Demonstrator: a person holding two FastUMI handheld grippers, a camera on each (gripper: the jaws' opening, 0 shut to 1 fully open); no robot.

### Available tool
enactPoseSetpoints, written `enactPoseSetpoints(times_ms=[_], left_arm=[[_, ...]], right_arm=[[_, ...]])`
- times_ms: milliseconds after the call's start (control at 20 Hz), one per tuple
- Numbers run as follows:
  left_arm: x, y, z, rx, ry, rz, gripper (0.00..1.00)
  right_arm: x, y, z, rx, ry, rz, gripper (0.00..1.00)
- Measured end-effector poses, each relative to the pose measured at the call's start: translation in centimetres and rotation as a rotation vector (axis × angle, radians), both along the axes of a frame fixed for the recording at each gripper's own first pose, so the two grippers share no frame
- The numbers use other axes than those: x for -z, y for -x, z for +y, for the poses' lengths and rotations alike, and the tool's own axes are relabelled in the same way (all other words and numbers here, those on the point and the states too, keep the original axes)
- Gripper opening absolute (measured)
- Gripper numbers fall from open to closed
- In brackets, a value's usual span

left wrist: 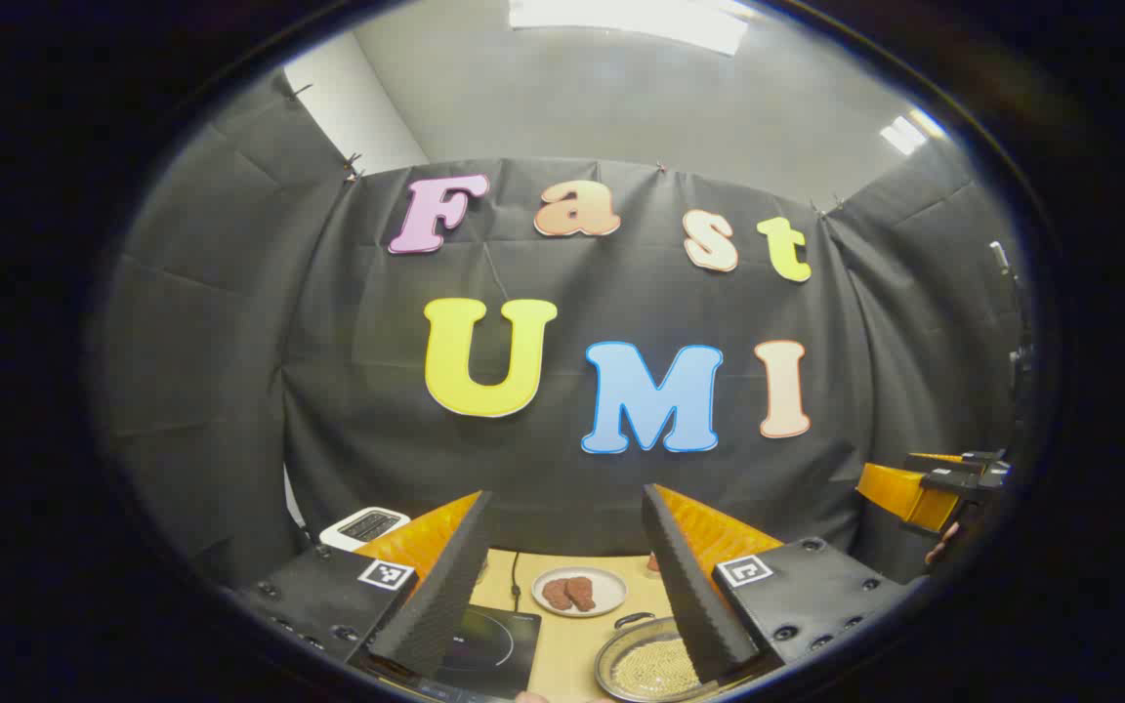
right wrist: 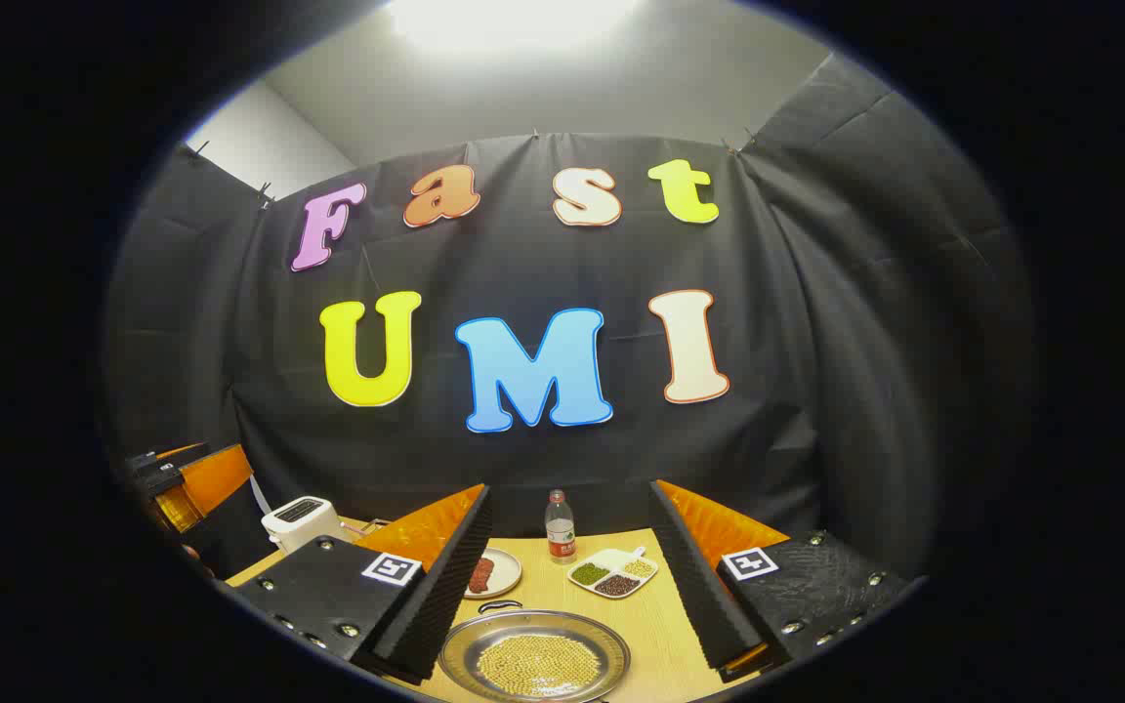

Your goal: First push the handle of the pot to place it horizontally, then grasp the pot with both hands and set it on the induction cooktop.

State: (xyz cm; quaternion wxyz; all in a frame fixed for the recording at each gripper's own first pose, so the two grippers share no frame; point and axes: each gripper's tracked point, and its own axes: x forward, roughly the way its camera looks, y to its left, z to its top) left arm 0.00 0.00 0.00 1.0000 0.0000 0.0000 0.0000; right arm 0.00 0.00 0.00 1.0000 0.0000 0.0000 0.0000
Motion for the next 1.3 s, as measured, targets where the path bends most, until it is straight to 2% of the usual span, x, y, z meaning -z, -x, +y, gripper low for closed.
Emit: enactPoseSetpoints(times_ms=[1300], left_arm=[[0.2, 0.0, 1.7, -0.005, -0.027, 0.018, 0.97]], right_arm=[[1.9, -0.1, 1.4, -0.016, 0.014, 0.039, 0.96]])
